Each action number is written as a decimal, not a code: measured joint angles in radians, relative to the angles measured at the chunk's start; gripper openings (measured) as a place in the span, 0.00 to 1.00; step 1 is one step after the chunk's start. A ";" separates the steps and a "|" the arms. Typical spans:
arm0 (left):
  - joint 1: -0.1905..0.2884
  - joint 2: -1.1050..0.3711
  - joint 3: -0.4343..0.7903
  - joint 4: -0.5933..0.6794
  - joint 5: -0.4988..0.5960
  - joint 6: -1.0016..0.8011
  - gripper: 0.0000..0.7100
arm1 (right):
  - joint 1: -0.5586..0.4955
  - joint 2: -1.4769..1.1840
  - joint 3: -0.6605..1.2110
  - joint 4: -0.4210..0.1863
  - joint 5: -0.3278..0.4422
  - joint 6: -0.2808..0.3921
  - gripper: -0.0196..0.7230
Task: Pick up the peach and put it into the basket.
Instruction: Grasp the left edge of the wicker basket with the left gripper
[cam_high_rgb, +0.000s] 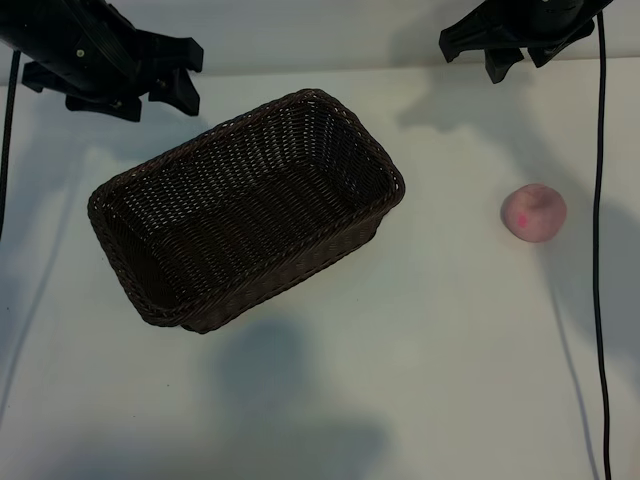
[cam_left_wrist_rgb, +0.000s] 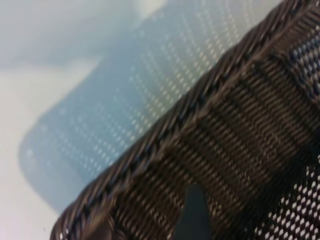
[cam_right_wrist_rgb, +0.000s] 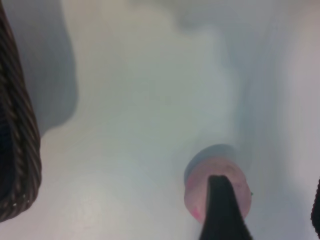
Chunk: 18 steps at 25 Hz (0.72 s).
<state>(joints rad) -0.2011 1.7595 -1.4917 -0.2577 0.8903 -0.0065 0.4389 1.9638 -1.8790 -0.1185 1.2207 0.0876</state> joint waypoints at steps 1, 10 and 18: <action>0.000 0.000 0.000 0.000 -0.009 0.000 0.81 | 0.000 0.000 0.000 0.000 0.000 0.000 0.61; 0.000 -0.077 0.048 0.155 0.061 -0.131 0.81 | 0.000 0.000 0.000 0.017 0.000 0.000 0.61; 0.000 -0.326 0.436 0.230 -0.095 -0.330 0.81 | 0.000 0.000 0.000 0.022 0.000 0.000 0.61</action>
<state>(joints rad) -0.2011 1.4333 -1.0562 -0.0272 0.7956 -0.3368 0.4389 1.9638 -1.8790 -0.0962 1.2207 0.0876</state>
